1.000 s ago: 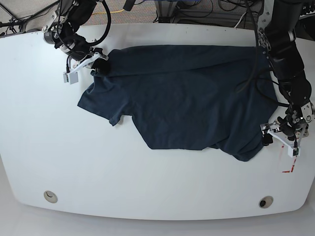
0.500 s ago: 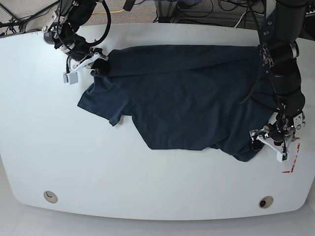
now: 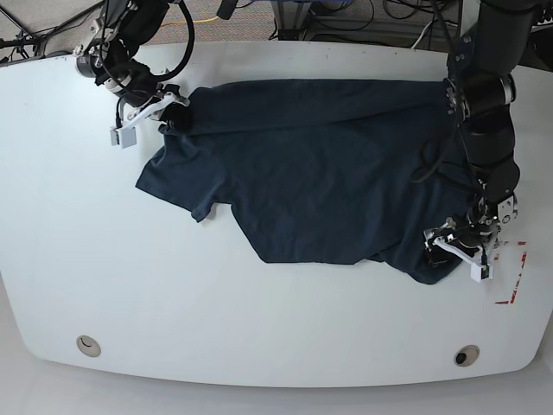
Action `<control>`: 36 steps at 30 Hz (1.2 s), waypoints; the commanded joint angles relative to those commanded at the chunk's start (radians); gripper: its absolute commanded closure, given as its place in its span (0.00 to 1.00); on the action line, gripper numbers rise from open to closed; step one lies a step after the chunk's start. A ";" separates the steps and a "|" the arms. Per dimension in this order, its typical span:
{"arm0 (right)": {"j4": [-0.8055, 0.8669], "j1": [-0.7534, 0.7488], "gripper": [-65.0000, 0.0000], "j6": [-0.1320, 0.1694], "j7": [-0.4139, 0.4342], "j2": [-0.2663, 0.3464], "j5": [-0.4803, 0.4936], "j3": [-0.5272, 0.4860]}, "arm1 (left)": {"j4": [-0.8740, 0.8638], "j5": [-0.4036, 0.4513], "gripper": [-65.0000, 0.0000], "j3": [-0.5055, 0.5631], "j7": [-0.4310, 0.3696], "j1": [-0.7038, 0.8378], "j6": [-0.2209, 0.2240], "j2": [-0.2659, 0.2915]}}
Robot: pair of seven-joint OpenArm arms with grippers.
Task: Fold the T-shirt properly
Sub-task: 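Move the left gripper along the shirt to its hem corner and grasp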
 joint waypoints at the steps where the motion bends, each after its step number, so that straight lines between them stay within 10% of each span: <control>1: -0.011 0.000 1.00 0.000 0.000 0.000 0.000 0.000 | 0.005 0.000 0.04 0.000 0.000 0.002 0.002 0.000; 15: -0.086 -0.002 1.00 0.003 0.018 0.002 0.006 0.000 | -0.006 -0.002 0.02 -0.187 0.005 0.006 0.029 0.003; 27: -0.086 -0.002 1.00 0.003 0.018 0.002 0.006 0.000 | -0.094 0.006 0.23 -0.186 0.005 -0.003 -0.025 0.026; 36: -0.091 -0.002 1.00 0.003 0.018 0.028 0.009 0.000 | -0.095 0.000 0.60 -0.153 0.005 -0.002 -0.115 0.041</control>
